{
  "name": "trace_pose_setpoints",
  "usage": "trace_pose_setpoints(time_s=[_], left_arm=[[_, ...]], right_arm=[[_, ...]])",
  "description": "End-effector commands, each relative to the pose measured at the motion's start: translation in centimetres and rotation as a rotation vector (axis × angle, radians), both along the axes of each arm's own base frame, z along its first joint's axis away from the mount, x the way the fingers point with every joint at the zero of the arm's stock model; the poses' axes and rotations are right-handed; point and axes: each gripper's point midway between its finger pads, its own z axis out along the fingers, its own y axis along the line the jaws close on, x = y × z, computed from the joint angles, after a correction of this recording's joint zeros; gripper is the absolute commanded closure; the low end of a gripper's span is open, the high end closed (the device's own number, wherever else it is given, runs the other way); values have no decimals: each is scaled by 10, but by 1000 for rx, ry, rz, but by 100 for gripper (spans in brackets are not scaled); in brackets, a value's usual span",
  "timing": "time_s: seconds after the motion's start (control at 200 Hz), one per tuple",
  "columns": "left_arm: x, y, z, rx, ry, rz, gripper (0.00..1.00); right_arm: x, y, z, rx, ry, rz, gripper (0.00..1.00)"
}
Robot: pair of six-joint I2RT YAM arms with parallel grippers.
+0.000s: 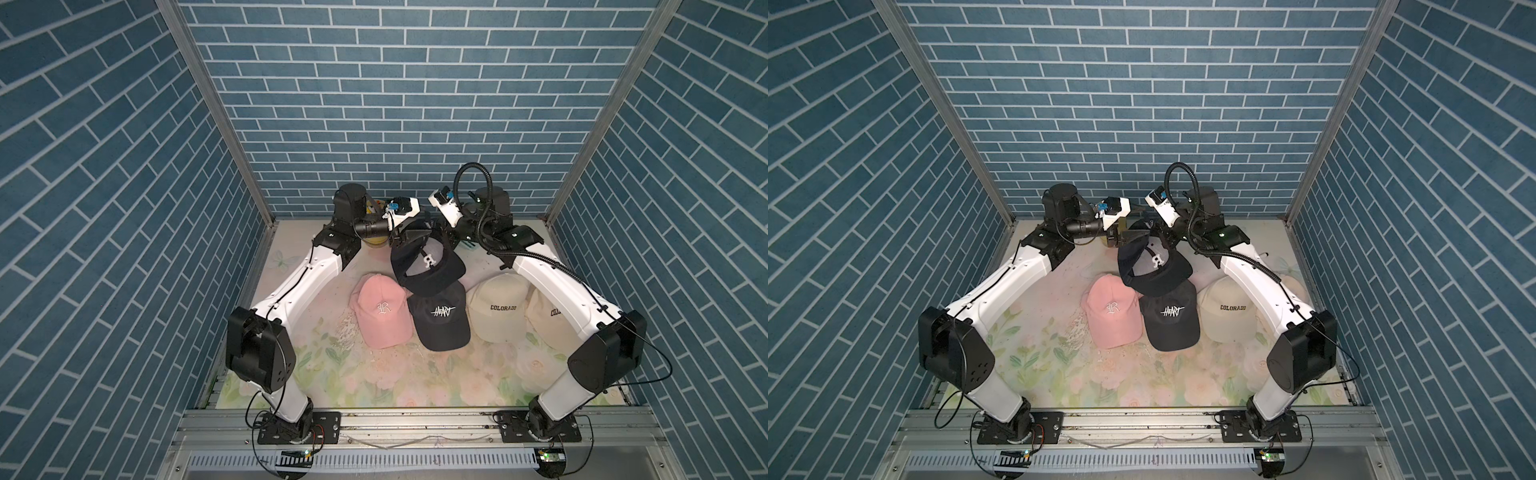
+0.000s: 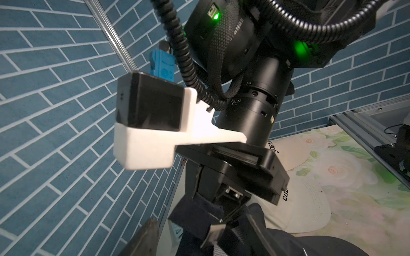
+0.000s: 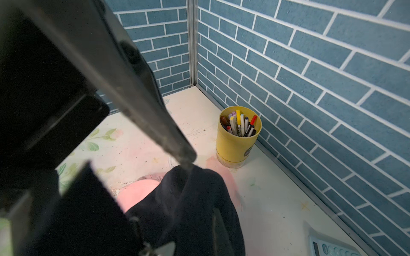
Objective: Open the adjustable buckle of the baseball cap
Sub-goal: Open the adjustable buckle on the baseball cap.
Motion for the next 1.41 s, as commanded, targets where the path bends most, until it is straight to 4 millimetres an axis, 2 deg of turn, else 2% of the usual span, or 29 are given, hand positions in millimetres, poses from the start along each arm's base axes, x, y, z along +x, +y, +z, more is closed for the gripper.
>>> trace_pose_setpoints(time_s=[0.0,0.165,0.325,0.495,0.57,0.725,0.82,1.06,1.19,1.29,1.4], left_arm=[[-1,-1,16,-29,-31,-18,36],[-11,-5,21,-47,-21,-95,46],[-11,-8,17,-44,-4,-118,70],[-4,-8,10,-31,14,-93,73],[-1,-9,7,-23,18,-84,77],[5,-8,5,-8,8,-56,100],[7,-6,8,-9,-1,-36,100],[2,0,18,-44,-28,-3,100],[-10,7,26,-89,-72,7,100],[-15,8,25,-102,-60,-1,100],[-17,8,21,-106,-38,-5,100]], right_arm=[[-4,5,5,-26,-54,60,100],[-3,6,4,-30,-56,59,100],[-2,7,7,-19,-64,57,100],[-3,8,10,-7,-68,61,100],[-4,8,12,-6,-72,63,100],[-4,5,14,2,-82,56,100],[-3,2,16,23,-87,30,100],[17,-14,28,198,-48,-111,100],[31,-27,33,303,9,-193,100],[42,-38,40,388,52,-245,100],[46,-37,45,424,79,-251,100]])
